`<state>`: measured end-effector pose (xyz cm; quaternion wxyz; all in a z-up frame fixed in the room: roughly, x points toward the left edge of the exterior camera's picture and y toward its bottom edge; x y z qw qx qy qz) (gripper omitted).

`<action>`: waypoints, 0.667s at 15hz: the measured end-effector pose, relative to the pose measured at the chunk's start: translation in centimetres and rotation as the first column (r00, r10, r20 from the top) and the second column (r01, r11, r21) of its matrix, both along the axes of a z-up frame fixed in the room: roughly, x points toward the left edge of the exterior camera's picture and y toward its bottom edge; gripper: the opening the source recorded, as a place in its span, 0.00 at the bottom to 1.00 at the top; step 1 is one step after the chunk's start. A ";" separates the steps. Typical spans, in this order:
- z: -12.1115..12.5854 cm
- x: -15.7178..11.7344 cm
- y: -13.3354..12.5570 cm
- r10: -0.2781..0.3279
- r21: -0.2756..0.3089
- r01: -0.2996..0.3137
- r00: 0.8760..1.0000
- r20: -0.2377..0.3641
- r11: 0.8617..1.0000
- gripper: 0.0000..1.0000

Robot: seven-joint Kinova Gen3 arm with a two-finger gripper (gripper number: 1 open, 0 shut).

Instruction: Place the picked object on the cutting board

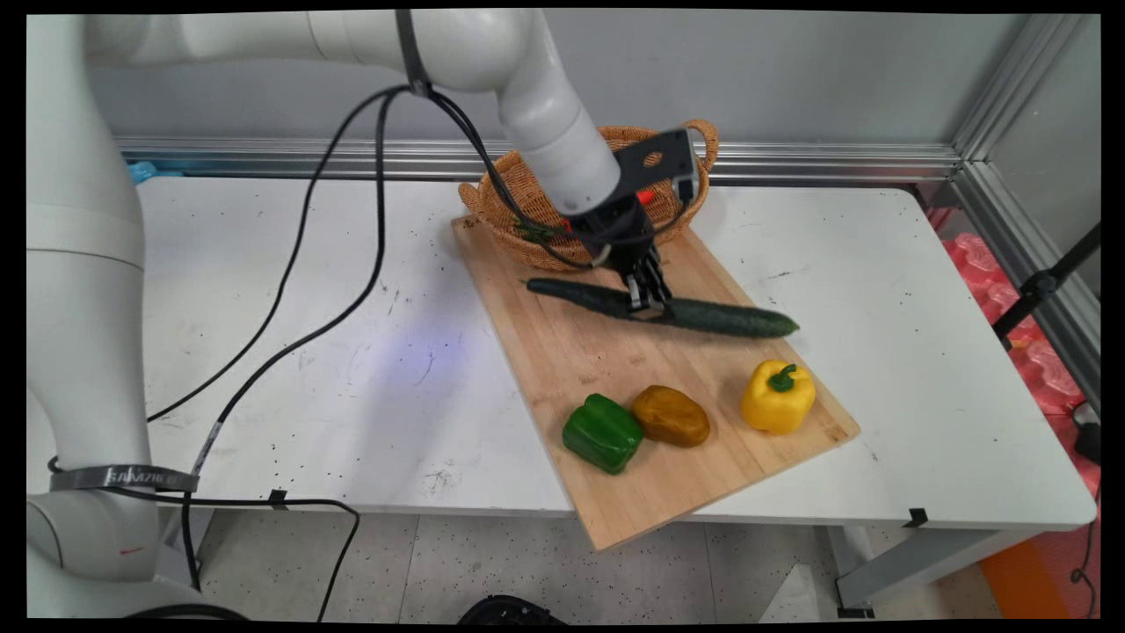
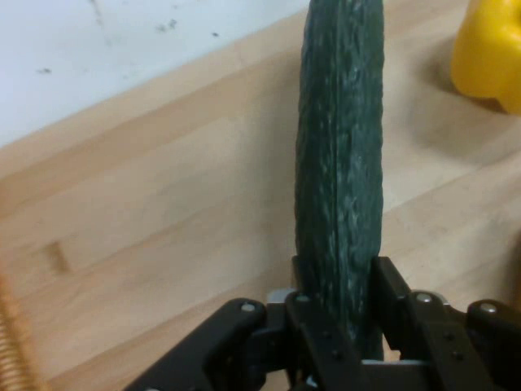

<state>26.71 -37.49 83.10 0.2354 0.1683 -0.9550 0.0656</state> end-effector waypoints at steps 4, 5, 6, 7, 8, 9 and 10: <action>-2.7 -0.6 -0.2 -0.018 0.028 0.018 1.000 0.011 0.999 0.00; -3.0 -0.6 -0.2 -0.019 0.033 0.018 1.000 0.013 0.999 0.00; -3.5 -0.6 -0.2 -0.019 0.039 0.019 1.000 0.015 0.999 0.00; -4.1 -0.7 -0.1 -0.020 0.047 0.019 1.000 0.017 0.999 0.00; -4.5 -0.6 -0.1 -0.019 0.051 0.018 1.000 0.018 0.999 0.00; -4.8 -0.6 -0.1 -0.019 0.056 0.018 1.000 0.019 0.998 0.00; -5.1 -0.6 0.0 -0.018 0.059 0.017 1.000 0.018 0.998 1.00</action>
